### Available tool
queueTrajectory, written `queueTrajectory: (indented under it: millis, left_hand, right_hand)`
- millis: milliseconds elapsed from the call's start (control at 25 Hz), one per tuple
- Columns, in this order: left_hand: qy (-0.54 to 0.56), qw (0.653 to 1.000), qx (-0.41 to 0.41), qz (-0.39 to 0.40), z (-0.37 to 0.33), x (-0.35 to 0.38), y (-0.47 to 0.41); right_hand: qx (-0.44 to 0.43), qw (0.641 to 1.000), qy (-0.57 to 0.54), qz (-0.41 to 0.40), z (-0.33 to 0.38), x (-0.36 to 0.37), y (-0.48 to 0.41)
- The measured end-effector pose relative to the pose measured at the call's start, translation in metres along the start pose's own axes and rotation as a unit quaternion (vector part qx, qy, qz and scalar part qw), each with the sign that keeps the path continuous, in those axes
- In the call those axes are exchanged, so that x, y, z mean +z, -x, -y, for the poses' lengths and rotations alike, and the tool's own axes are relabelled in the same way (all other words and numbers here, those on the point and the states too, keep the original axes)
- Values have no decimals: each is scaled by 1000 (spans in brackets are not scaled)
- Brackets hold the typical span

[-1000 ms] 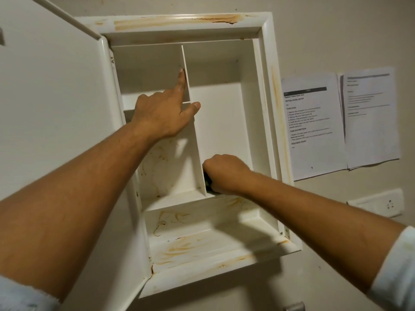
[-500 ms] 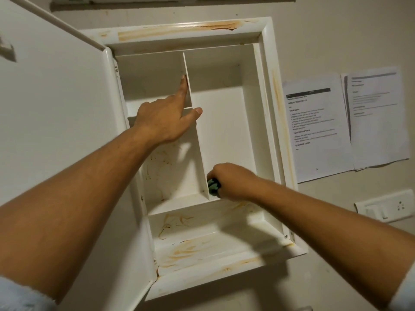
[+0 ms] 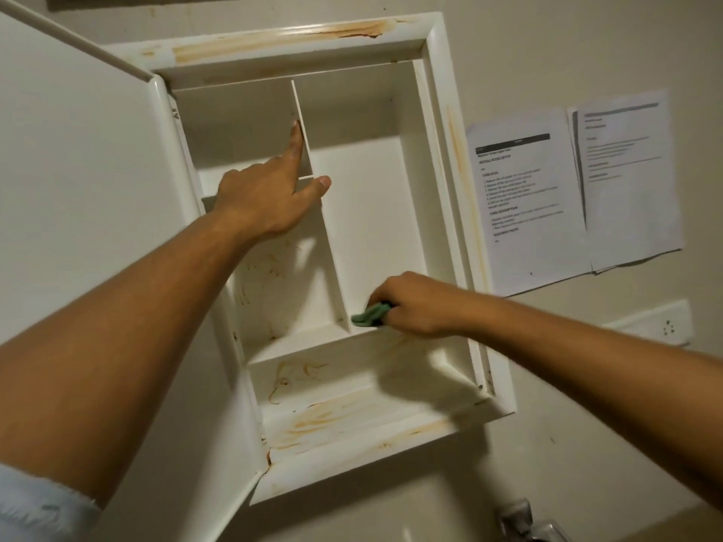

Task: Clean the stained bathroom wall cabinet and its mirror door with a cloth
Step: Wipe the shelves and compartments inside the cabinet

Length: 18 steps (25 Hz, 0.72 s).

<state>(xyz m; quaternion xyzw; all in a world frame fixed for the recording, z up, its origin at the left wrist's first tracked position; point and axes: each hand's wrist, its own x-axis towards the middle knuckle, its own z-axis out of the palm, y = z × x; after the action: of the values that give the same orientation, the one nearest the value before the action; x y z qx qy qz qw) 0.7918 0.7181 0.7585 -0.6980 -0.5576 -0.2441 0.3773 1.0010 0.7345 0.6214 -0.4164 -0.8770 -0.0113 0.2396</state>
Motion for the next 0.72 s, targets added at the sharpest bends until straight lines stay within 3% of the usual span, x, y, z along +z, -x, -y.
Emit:
queueTrajectory:
  millis: [160, 280, 400, 560, 640, 720]
  left_hand:
    - [-2, 1000, 3, -1, 0, -1, -1]
    - [4, 1000, -4, 14, -1, -4, 0]
    - [6, 1000, -5, 19, -1, -3, 1]
    - [1, 1000, -6, 6, -1, -1, -1]
    - [0, 1000, -6, 10, -1, 0, 0]
    - [2, 1000, -7, 11, -2, -2, 0]
  right_hand:
    - [55, 992, 107, -38, -6, 3, 2]
    - [10, 999, -1, -43, 28, 37, -4]
    - [-17, 998, -62, -14, 6, 15, 17]
    - [50, 997, 12, -56, 9, 15, -9]
    - [94, 993, 9, -72, 29, 34, -30]
    - [76, 994, -22, -69, 29, 42, -32]
